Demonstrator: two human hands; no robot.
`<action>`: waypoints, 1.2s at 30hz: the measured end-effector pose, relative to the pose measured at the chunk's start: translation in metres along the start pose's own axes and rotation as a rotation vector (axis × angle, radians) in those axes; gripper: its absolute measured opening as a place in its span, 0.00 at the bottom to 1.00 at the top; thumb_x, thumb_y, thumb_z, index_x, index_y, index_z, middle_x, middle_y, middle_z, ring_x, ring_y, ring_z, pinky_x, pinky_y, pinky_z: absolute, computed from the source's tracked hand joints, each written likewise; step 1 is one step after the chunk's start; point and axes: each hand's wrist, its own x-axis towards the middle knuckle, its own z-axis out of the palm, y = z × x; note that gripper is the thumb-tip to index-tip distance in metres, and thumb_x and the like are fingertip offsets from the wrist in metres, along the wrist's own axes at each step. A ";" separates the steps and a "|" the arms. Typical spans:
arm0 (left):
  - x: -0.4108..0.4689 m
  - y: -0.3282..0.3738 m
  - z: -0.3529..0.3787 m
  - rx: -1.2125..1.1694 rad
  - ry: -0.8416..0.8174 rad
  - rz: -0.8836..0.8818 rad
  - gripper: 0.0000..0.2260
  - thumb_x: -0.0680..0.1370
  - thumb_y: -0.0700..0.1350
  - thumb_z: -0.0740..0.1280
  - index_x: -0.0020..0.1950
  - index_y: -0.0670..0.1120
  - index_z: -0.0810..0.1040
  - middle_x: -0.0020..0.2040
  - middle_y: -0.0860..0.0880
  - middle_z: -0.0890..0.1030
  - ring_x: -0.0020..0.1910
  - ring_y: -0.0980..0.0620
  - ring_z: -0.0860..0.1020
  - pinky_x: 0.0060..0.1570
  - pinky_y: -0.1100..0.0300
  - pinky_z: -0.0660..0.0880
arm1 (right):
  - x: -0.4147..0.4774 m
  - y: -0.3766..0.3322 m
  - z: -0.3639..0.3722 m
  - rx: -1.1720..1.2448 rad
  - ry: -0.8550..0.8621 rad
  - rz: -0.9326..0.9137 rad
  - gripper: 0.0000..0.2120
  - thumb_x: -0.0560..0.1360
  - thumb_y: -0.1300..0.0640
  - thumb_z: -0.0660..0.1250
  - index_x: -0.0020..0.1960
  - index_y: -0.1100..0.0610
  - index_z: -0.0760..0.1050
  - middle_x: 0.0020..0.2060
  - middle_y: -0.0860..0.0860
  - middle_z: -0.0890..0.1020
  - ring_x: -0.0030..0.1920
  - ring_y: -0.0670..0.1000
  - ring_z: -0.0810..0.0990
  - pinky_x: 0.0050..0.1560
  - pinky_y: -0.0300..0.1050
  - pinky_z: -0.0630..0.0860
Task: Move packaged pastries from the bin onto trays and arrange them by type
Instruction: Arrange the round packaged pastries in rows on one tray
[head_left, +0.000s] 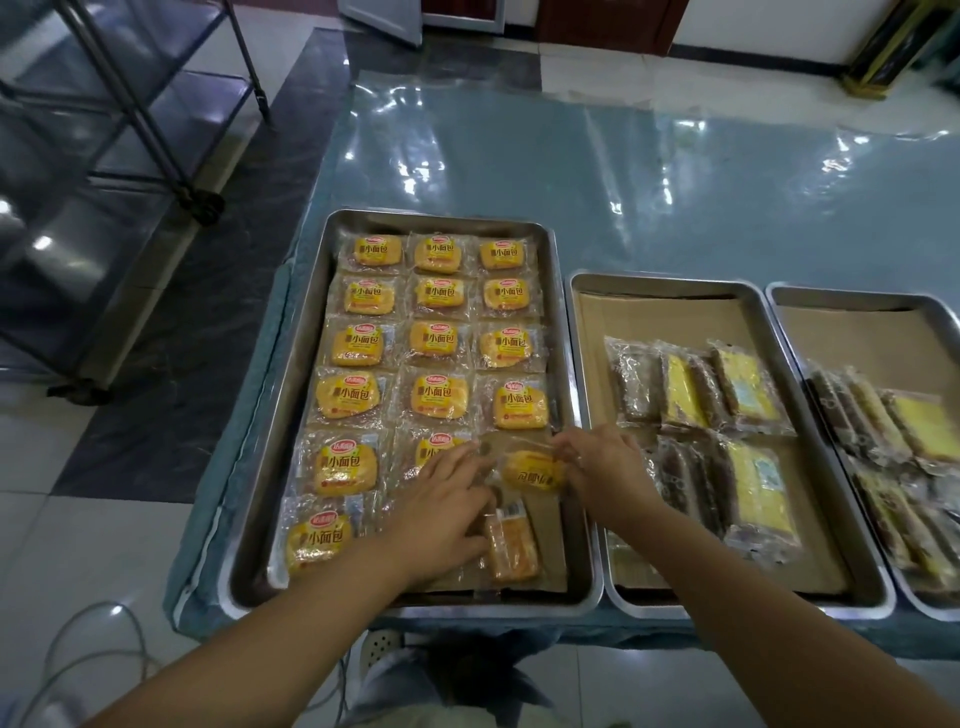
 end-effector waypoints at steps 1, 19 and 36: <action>0.000 0.001 0.000 -0.038 0.032 -0.033 0.11 0.71 0.53 0.68 0.52 0.53 0.77 0.73 0.53 0.61 0.73 0.53 0.44 0.71 0.51 0.45 | 0.003 0.001 -0.002 -0.007 -0.006 0.004 0.09 0.75 0.57 0.63 0.53 0.46 0.75 0.42 0.47 0.72 0.46 0.49 0.68 0.50 0.44 0.60; 0.006 -0.020 -0.054 -1.369 0.568 -0.825 0.16 0.73 0.33 0.58 0.33 0.49 0.79 0.37 0.51 0.82 0.40 0.50 0.79 0.36 0.56 0.73 | 0.041 -0.040 -0.028 -0.353 0.254 -0.553 0.03 0.64 0.60 0.70 0.37 0.52 0.79 0.37 0.48 0.78 0.46 0.53 0.75 0.51 0.50 0.70; 0.001 -0.029 -0.023 0.170 -0.079 -0.424 0.21 0.77 0.61 0.54 0.70 0.60 0.66 0.74 0.54 0.63 0.59 0.50 0.76 0.45 0.56 0.75 | 0.003 -0.030 0.047 -0.365 -0.133 -0.238 0.34 0.69 0.41 0.66 0.70 0.53 0.59 0.62 0.50 0.72 0.61 0.52 0.70 0.61 0.48 0.66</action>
